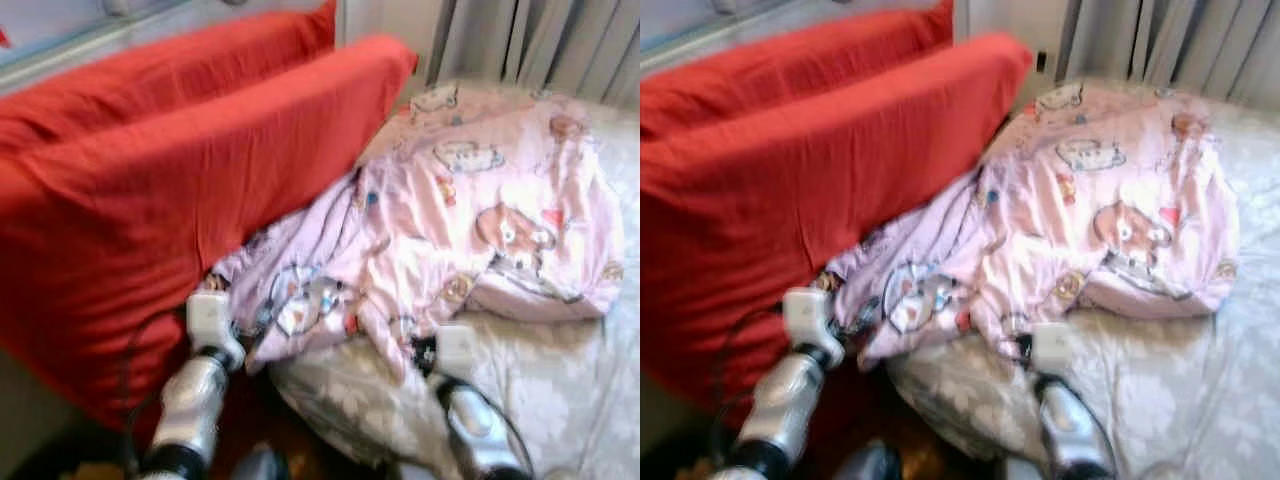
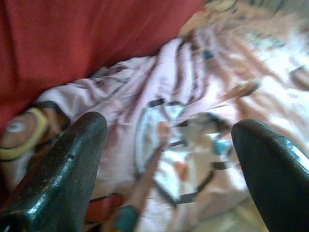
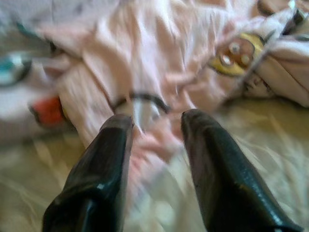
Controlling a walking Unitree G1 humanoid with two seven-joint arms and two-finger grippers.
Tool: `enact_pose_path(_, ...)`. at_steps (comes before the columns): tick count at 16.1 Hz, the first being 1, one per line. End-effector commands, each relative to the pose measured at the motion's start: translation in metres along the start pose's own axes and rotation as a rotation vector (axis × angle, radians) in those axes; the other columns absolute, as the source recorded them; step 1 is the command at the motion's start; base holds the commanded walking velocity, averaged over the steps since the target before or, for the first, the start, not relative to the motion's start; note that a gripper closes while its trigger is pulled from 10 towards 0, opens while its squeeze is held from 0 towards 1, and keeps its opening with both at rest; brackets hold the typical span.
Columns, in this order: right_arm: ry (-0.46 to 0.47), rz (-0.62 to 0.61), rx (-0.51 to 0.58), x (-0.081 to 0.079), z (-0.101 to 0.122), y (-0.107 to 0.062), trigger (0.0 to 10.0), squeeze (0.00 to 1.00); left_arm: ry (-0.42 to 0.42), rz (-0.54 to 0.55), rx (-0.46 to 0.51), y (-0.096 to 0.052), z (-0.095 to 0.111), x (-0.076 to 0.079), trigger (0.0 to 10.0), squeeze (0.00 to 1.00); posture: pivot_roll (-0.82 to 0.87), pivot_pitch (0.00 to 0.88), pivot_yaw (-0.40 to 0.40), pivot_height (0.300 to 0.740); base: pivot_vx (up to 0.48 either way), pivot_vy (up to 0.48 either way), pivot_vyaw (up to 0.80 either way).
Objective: Clean up the room
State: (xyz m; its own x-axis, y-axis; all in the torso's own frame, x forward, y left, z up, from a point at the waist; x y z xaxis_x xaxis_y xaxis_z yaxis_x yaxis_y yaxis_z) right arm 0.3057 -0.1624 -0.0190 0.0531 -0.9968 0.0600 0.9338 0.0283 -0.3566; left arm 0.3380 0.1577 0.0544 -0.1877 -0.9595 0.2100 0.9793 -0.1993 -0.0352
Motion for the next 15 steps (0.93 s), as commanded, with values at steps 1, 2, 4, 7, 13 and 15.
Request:
enact_pose_path(1,0.011,0.038,-0.016,-0.012,0.001,0.003,10.0,0.0,0.007,0.014,-0.002,-0.004,0.003,-0.008,10.0,0.0,0.01,0.098,0.007,0.641,0.0,0.0,0.0)
enact_pose_path(2,0.017,0.044,-0.025,-0.013,0.001,0.004,10.0,0.0,0.009,0.008,0.01,-0.003,0.007,-0.007,10.0,0.0,0.02,0.112,0.007,0.641,0.0,0.0,0.0)
enact_pose_path(4,0.017,0.055,-0.056,-0.014,-0.001,0.005,10.0,0.0,0.018,-0.005,0.03,-0.003,0.014,-0.004,10.0,0.0,0.04,0.144,0.006,0.641,0.0,0.0,0.0)
enact_pose_path(7,0.014,0.058,-0.083,-0.014,-0.001,0.007,10.0,0.62,0.063,-0.008,0.07,-0.011,0.029,-0.008,10.0,0.0,0.09,0.208,0.007,0.641,0.0,0.0,0.0)
enact_pose_path(13,0.006,0.032,-0.078,-0.014,0.01,0.014,10.0,1.0,0.094,0.013,0.094,-0.032,0.051,-0.013,10.0,0.0,0.16,0.294,0.013,0.641,0.0,0.0,0.0)
enact_pose_path(15,0.01,-0.008,-0.059,-0.008,0.02,0.018,10.0,1.0,0.101,0.018,0.088,-0.04,0.056,-0.012,10.0,0.0,0.17,0.334,0.017,0.641,0.0,0.0,0.0)
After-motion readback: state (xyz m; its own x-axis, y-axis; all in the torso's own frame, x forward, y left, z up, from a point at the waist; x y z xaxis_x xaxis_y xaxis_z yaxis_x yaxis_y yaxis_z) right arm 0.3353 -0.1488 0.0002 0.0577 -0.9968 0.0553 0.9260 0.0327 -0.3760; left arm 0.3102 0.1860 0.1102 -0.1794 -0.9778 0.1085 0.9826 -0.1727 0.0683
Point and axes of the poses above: a point about 5 cm out from each wrist's last joint towards the gripper, its own y axis pointing out of the wrist towards the gripper, its own z axis along the axis of the wrist's last joint, x = y × z, the point moved 3 cm from there along y, pointing out of the wrist towards the gripper, and after that the axes turned 5 degrees about -y, right-handed, at the moved point
